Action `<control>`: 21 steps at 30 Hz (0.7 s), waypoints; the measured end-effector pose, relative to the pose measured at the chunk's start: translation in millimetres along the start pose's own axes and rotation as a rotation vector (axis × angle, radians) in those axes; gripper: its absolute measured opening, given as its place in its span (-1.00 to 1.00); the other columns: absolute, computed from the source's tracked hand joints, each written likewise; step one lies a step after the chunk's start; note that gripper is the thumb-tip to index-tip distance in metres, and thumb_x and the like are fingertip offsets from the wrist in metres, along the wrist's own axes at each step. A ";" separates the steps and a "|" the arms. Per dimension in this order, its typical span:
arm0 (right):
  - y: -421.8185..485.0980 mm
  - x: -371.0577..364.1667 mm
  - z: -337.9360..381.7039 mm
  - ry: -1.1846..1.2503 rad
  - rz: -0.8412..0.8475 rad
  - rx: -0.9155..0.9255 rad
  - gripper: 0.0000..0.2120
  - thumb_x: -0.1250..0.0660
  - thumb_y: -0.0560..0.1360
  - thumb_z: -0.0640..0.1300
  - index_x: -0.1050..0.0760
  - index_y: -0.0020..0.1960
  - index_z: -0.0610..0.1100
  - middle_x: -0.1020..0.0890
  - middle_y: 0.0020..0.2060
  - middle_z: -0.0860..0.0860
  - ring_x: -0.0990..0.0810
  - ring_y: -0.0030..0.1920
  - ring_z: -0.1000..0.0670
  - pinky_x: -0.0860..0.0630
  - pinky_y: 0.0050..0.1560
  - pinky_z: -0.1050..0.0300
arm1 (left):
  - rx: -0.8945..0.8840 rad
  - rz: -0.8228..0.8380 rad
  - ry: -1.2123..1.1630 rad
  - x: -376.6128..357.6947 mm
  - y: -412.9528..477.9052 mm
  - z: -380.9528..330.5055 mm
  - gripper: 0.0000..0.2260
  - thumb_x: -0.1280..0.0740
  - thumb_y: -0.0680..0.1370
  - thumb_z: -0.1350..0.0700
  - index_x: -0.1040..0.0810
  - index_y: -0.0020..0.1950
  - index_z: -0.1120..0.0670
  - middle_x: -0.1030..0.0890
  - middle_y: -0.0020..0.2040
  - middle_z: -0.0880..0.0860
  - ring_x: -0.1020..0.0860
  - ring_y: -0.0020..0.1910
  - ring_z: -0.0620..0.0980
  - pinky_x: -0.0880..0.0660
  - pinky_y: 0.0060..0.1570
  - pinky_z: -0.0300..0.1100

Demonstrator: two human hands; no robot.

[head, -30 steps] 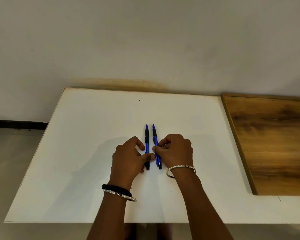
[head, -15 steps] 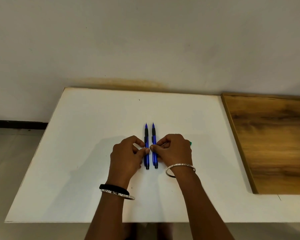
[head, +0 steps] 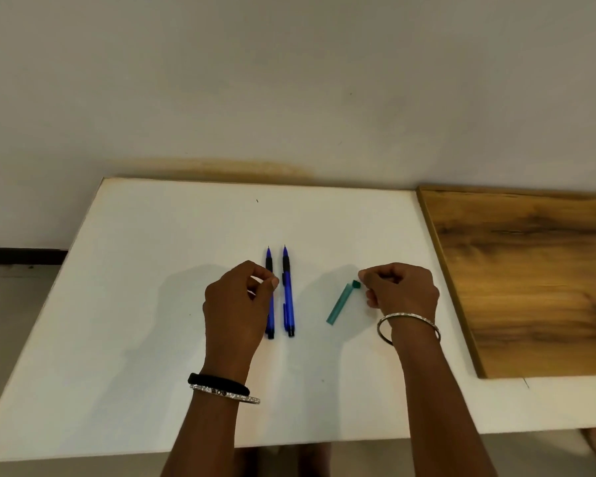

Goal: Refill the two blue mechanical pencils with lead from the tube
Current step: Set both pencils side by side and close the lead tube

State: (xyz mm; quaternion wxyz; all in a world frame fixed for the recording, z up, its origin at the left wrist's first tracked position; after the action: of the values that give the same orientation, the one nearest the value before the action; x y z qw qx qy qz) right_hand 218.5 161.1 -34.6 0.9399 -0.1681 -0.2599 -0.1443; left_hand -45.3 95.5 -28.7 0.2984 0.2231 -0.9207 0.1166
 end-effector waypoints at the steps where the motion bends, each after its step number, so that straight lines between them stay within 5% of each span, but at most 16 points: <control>1: 2.6 2.2 -4.4 -0.026 -0.006 -0.009 -0.89 -0.56 0.35 -0.12 -0.65 -0.30 -0.06 -0.66 -0.46 -0.01 -0.61 -0.55 0.07 -0.55 -0.39 0.25 | -0.013 0.008 0.000 -3.5 -0.9 -3.9 -0.91 -0.40 0.51 0.01 -0.62 -0.10 0.01 -0.61 -0.28 -0.07 -0.58 -0.35 -0.12 -0.38 -0.34 -0.40; 7: 8.3 -2.9 -5.1 -0.201 0.045 0.121 -0.85 -0.53 0.38 -0.16 -0.67 -0.06 -0.04 -0.68 -0.22 0.02 -0.64 -0.23 0.02 -0.56 -0.09 0.18 | -0.137 0.089 0.066 -35.8 -14.7 -29.4 -0.87 -0.40 0.49 -0.08 -0.64 -0.10 -0.05 -0.59 -0.29 -0.14 -0.55 -0.32 -0.18 -0.47 -0.25 -0.34; 11: 3.6 -19.6 6.3 -0.296 0.175 0.292 -0.70 -0.53 0.38 -0.22 -0.65 0.07 0.00 -0.62 -0.10 0.00 -0.56 -0.17 0.06 -0.51 -0.01 0.23 | -0.231 0.139 0.318 -62.7 -27.5 -40.9 -0.73 -0.30 0.50 -0.20 -0.59 0.10 -0.11 -0.61 -0.07 -0.13 -0.52 -0.07 -0.16 -0.40 -0.16 -0.30; 16: 4.6 -24.3 9.9 -0.384 0.173 0.337 -0.82 -0.51 0.40 -0.20 -0.69 -0.03 -0.01 -0.63 -0.08 0.02 -0.52 -0.15 0.10 -0.46 -0.03 0.25 | -0.253 0.144 0.439 -79.7 -31.5 -47.9 -0.67 -0.29 0.49 -0.24 -0.56 0.15 -0.09 -0.58 0.00 -0.11 -0.50 0.04 -0.11 -0.34 -0.16 -0.27; 21: 4.9 -24.1 8.6 -0.414 0.185 0.357 -0.91 -0.49 0.41 -0.22 -0.65 -0.09 -0.12 -0.68 -0.13 -0.03 -0.62 -0.11 -0.02 -0.56 0.02 0.05 | -0.251 0.112 0.466 -84.5 -31.5 -53.4 -0.77 -0.33 0.50 -0.16 -0.58 0.04 -0.07 -0.58 -0.08 -0.11 -0.51 -0.05 -0.11 -0.35 -0.24 -0.27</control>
State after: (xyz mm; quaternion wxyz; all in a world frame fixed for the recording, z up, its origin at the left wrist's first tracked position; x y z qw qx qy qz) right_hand 196.6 173.4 -41.7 0.8908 -0.0488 -0.4509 0.0272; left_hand 57.5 115.3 -34.6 0.5207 0.1001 -0.8453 0.0659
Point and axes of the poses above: each hand's wrist, its own y-axis towards the middle knuckle, its own x-axis out of the back of the hand, z = x × y, the point moved 8 cm from there along y, towards the middle knuckle
